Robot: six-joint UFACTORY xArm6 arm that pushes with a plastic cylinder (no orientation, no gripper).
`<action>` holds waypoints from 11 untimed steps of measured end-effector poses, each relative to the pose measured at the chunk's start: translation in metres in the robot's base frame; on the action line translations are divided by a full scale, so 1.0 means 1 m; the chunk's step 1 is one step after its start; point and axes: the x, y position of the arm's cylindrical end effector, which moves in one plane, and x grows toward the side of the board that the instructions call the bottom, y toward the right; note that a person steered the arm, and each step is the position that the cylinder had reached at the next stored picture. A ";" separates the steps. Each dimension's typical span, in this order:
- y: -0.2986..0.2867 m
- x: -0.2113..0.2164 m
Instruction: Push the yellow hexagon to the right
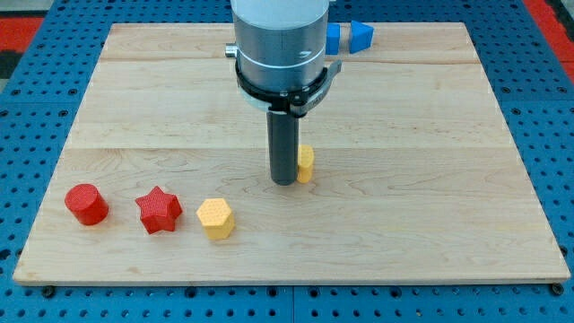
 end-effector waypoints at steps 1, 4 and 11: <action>0.029 0.002; -0.069 0.124; 0.104 0.082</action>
